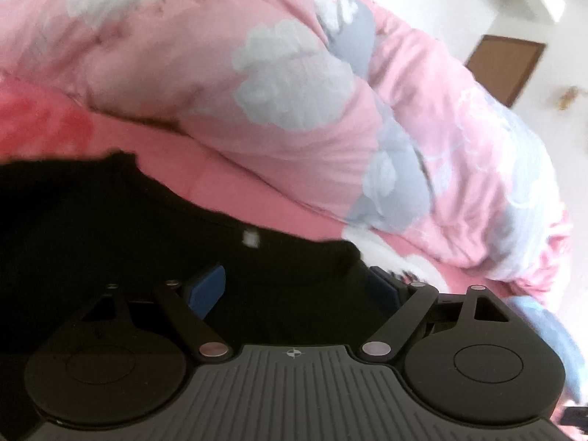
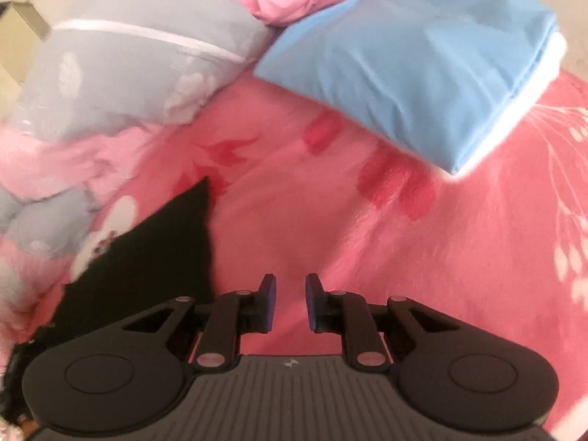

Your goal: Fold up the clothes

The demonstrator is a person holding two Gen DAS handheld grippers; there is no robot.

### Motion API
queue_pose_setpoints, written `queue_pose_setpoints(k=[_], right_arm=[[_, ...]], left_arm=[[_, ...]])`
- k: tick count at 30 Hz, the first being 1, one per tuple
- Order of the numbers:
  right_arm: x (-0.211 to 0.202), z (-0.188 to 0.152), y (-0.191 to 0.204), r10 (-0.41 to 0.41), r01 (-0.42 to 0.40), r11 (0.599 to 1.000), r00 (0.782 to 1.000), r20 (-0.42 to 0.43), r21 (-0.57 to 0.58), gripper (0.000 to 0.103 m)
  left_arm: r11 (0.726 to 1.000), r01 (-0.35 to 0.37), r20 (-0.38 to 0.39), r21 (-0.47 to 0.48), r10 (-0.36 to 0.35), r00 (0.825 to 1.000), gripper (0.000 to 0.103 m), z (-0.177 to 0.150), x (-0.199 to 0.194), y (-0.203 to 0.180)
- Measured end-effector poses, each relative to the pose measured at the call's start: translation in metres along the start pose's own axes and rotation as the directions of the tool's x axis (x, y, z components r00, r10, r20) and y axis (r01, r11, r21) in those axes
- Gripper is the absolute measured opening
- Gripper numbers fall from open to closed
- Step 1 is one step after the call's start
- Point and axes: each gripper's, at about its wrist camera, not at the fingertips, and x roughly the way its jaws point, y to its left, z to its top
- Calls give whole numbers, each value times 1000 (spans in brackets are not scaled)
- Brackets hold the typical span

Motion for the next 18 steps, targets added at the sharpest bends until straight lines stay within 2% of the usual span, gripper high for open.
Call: queue_pose_setpoints(k=[6,9,11,13,15,18], right_arm=[[-47,-12,54,174,-173,981,985,6,-89,19],[-48,-12,110,262,-261,951,965,-17,-169,19],[-53,-20,148,309,-309,925,950,-36,-220,20],[-52,-31,193,368,-372,883,927,-71,-286,21],[-47,-43,238,416,-428,838,903,-113,-339,22],[-24,-70,307,464,-506,765,862,-203,-399,26]], left_arm=[[994,-70,9,78,69,998,84,26,-74,-18],[991,-68,17,119,66,998,87,38,-126,-4],[984,-105,45,142,100,994,90,48,-162,14],[971,-183,94,152,170,981,91,56,-194,37],[954,-269,139,130,251,958,93,61,-218,65],[936,-349,124,53,341,932,93,58,-227,115]])
